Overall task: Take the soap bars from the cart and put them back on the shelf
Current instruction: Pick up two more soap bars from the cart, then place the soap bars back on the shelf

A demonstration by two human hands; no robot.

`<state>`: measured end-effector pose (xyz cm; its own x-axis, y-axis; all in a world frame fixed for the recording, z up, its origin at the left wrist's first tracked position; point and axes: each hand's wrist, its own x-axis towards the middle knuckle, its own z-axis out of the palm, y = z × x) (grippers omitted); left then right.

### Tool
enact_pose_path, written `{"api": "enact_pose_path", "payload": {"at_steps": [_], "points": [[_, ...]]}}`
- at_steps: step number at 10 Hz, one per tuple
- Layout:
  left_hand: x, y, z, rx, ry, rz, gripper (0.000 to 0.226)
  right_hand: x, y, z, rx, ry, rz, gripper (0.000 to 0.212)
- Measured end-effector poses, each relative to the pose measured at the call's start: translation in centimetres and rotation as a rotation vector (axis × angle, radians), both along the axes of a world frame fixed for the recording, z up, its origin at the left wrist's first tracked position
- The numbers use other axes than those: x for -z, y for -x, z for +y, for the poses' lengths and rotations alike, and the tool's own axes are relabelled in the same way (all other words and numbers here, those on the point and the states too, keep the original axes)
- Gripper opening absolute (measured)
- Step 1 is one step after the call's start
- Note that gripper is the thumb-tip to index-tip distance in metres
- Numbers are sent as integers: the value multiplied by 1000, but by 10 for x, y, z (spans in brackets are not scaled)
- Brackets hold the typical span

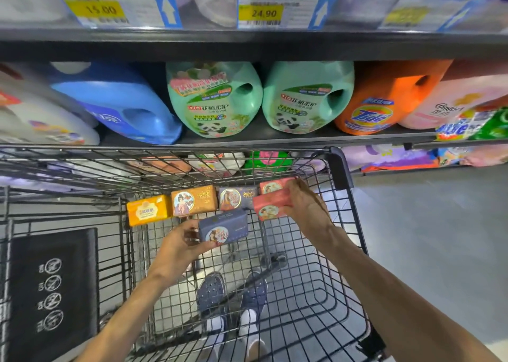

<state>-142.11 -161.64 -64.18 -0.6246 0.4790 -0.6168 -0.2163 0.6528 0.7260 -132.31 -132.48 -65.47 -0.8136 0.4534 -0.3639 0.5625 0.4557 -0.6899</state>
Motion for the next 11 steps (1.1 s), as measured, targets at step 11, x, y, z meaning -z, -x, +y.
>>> {"api": "enact_pose_path", "payload": {"at_steps": [11], "points": [[-478, -99, 249, 481, -628, 246, 55, -490, -339, 88, 844, 7, 521, 35]]}}
